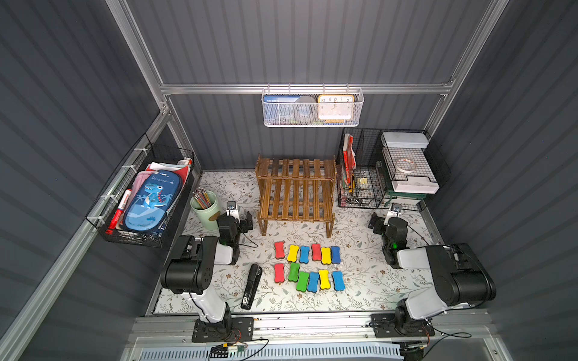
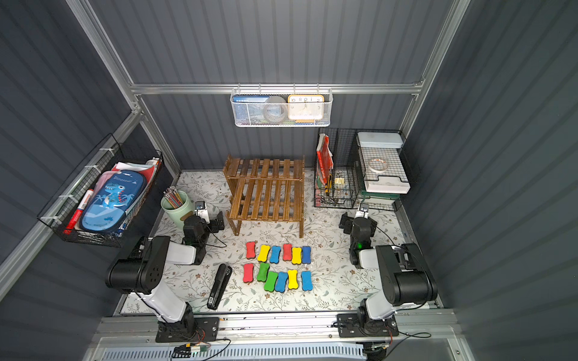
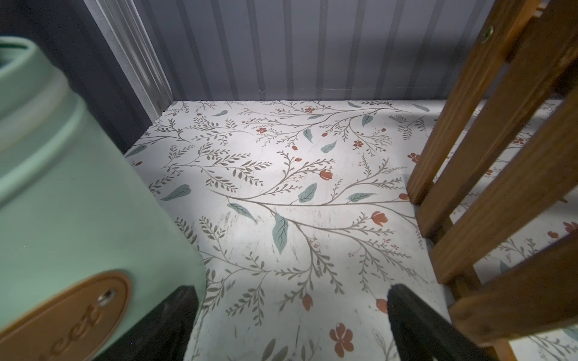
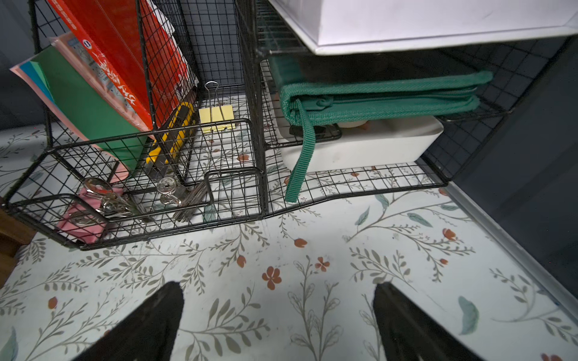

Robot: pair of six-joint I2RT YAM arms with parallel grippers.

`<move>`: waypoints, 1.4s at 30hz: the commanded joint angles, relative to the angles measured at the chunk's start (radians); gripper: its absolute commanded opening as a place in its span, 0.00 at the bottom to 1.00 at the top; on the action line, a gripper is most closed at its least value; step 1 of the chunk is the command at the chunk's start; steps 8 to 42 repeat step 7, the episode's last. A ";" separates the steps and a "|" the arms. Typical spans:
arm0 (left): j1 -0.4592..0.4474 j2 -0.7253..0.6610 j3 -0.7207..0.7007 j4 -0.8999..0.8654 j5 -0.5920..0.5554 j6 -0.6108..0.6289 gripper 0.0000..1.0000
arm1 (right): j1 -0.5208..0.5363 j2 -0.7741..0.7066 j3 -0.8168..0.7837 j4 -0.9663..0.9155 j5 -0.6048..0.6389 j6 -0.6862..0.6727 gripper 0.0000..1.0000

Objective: Remove the whiteboard erasers from the shelf
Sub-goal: Reset both arms

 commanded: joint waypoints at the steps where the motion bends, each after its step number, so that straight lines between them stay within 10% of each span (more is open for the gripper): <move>1: -0.005 -0.002 0.015 -0.008 -0.003 0.000 0.99 | -0.003 0.006 0.007 0.015 0.017 0.014 0.99; 42: -0.005 -0.001 0.014 -0.008 -0.002 0.000 0.99 | -0.006 0.013 -0.006 0.054 0.016 0.008 0.99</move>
